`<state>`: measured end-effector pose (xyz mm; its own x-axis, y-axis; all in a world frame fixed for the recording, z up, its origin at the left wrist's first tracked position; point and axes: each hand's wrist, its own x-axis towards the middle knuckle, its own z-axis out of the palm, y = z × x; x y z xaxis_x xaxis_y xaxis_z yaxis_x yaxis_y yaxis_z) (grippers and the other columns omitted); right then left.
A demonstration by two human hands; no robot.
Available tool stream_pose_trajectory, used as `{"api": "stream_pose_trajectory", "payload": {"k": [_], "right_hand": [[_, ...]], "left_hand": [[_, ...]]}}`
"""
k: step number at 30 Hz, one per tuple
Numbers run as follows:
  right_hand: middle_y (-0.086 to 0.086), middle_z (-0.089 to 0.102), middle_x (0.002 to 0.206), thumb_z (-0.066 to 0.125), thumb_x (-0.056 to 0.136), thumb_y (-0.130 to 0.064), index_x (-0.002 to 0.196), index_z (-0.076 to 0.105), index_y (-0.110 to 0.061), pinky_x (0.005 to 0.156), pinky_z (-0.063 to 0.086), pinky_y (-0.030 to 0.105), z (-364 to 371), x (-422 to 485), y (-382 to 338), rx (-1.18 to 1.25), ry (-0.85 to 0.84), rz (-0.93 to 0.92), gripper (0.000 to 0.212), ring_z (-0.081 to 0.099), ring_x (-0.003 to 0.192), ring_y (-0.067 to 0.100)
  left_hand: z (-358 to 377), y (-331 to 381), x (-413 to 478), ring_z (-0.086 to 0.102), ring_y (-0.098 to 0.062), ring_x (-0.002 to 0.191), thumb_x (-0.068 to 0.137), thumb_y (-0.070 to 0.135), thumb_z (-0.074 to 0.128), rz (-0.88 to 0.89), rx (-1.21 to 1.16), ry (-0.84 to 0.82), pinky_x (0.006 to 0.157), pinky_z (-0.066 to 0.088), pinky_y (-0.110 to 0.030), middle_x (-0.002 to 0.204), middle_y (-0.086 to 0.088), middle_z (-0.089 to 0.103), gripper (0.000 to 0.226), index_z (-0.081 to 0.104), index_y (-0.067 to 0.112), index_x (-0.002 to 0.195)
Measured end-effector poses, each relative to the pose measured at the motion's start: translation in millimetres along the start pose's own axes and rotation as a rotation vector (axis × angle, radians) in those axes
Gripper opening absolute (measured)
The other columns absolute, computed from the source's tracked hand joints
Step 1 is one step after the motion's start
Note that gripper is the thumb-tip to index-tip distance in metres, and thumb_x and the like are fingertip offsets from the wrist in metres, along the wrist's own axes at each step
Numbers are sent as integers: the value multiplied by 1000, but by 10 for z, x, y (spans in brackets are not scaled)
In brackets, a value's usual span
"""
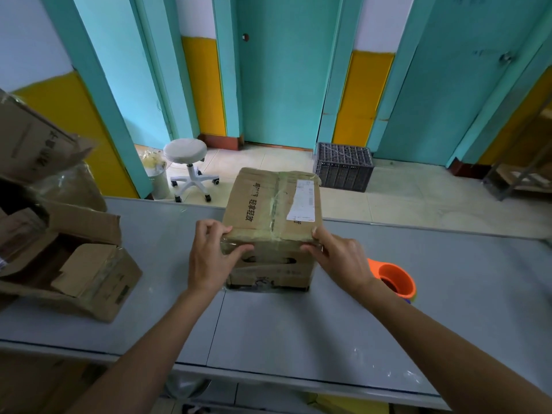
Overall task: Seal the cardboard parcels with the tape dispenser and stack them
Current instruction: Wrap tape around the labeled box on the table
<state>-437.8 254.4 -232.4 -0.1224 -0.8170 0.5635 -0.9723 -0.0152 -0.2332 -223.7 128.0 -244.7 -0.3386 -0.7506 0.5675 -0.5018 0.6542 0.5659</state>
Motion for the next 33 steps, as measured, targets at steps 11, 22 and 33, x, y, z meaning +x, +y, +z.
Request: {"api": "stream_pose_trajectory", "payload": {"k": [11,22,33], "right_hand": [[8,13,157,63,78,-57,144,32,-31,113,16,54,-311,743,136,-26,-476,195,77,11,144,25],[10,47,135,58,90,-39,142,37,-23,98,40,36,-133,668,-195,221,-414,372,58,46,122,25],[13,67,67,51,94,-38,66,58,-6,63,48,38,-267,460,-212,180,-300,220,43,62,68,32]], "left_hand": [[-622,-110,236,50,-36,108,77,8,71,-219,202,-3,83,42,-43,119,-19,50,45,56,9,120],[-433,90,140,15,-23,142,74,43,73,-530,-70,-261,112,25,-47,156,-2,8,95,17,23,147],[-641,230,425,46,-28,111,91,35,55,-241,505,-217,89,39,-42,122,-11,51,32,65,16,115]]}}
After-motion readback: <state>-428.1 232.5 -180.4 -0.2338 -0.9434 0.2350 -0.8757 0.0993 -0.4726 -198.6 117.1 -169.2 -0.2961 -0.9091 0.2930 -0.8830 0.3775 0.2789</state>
